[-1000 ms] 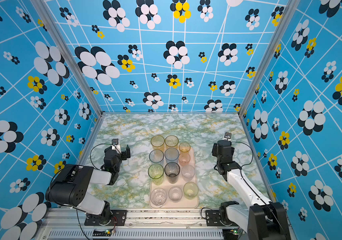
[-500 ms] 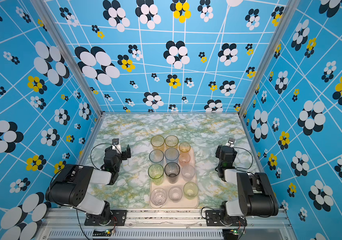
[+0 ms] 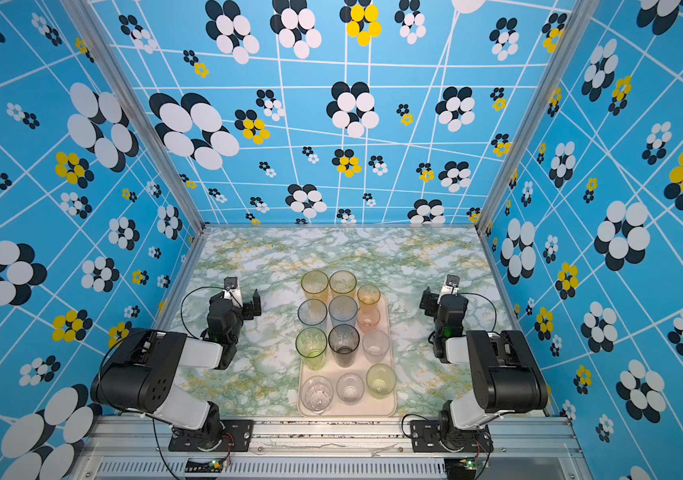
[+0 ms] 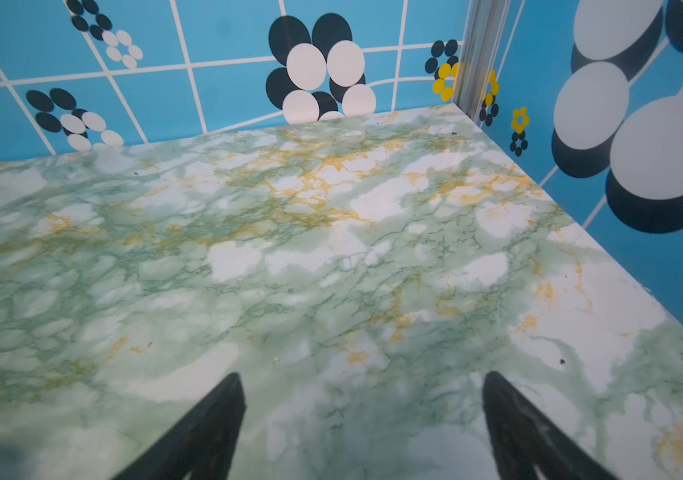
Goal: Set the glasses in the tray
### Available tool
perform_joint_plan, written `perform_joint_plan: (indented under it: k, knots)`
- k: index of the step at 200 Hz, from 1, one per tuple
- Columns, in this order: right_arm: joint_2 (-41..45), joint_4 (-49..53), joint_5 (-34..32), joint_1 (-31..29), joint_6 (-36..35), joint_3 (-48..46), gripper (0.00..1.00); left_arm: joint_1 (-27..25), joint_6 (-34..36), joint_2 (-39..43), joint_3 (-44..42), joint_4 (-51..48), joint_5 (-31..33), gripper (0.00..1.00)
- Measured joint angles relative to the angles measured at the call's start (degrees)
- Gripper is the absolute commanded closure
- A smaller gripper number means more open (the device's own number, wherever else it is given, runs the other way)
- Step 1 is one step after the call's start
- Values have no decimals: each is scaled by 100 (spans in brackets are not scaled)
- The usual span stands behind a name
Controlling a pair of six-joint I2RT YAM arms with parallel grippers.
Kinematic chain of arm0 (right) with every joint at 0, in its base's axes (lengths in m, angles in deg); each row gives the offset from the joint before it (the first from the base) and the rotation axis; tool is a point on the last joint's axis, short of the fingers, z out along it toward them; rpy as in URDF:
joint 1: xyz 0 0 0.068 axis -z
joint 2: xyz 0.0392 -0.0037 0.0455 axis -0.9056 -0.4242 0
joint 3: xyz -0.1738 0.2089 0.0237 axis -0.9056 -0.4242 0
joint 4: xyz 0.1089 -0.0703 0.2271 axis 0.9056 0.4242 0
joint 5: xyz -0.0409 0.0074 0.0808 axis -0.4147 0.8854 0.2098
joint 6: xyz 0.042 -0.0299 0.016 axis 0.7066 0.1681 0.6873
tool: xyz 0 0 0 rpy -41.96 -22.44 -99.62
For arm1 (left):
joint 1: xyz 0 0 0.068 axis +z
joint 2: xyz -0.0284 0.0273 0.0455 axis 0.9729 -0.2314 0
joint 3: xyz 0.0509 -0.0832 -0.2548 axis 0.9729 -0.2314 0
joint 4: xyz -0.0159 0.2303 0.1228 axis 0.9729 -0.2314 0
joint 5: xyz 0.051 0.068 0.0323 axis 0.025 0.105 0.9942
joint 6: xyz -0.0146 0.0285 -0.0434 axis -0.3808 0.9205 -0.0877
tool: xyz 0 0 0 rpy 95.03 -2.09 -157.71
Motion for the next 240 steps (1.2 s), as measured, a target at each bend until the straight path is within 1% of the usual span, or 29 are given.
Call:
perform_joint_plan:
  k: [62, 240]
  knots:
    - [0, 24, 142, 0, -83, 44, 1, 149, -66, 0, 184, -297, -177, 1]
    - [0, 63, 149, 0, -98, 44, 1, 149, -68, 0, 184, -323, -229, 1]
